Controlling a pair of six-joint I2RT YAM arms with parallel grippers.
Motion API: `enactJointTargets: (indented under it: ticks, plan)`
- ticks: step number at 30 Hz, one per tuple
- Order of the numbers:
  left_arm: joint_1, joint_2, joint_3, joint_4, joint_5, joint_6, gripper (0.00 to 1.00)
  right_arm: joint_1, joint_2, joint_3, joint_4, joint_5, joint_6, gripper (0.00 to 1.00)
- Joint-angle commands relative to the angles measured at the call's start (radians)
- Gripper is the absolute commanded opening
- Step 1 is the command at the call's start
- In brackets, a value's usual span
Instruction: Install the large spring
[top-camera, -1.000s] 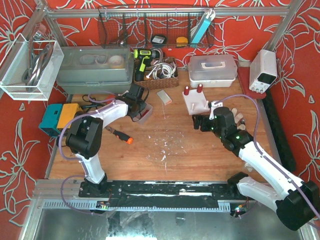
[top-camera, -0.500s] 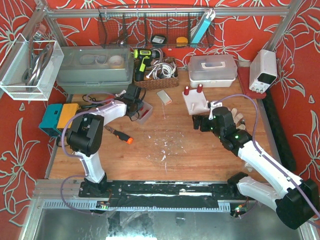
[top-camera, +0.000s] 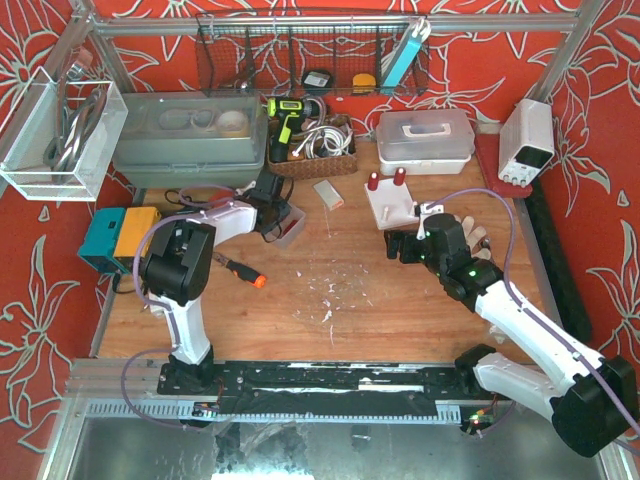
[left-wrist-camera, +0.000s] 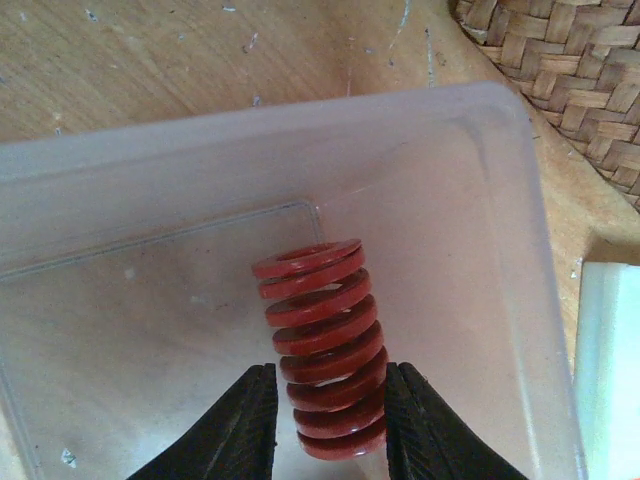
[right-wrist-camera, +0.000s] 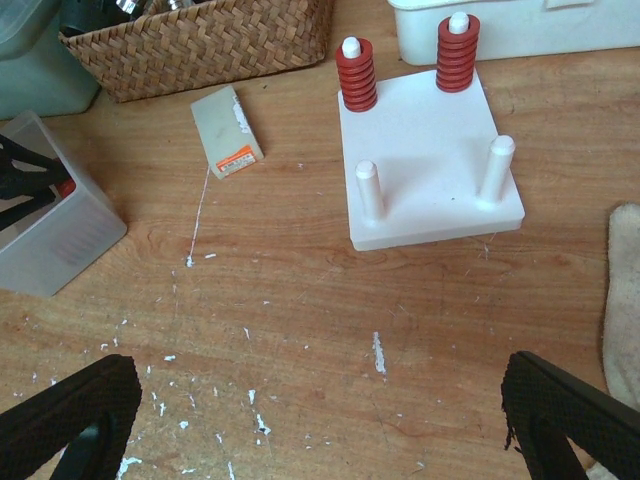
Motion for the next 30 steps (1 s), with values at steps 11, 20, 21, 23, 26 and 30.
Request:
enactJointTargets:
  ticks: [11,20,21,23,26,30]
  plan:
    - [0.009,0.083,0.043,-0.063,-0.017,-0.025,0.35,0.009,0.014,-0.003,0.009,0.014,-0.009,0.99]
    - [0.007,0.103,0.141,-0.226,-0.069,-0.057,0.36,0.010,0.008,-0.002,0.006,0.022,-0.012,0.99]
    - [0.008,0.110,0.150,-0.241,-0.069,-0.060,0.36,0.009,0.008,-0.001,0.006,0.023,-0.012,0.99]
    - [0.008,0.116,0.158,-0.250,-0.063,-0.061,0.36,0.010,0.008,-0.002,0.006,0.024,-0.013,0.99]
    - [0.008,0.121,0.157,-0.242,-0.057,-0.060,0.38,0.012,0.010,-0.001,0.005,0.025,-0.012,0.99]
    - [0.007,0.134,0.172,-0.255,-0.054,-0.065,0.42,0.012,0.008,-0.001,0.006,0.028,-0.013,0.99]
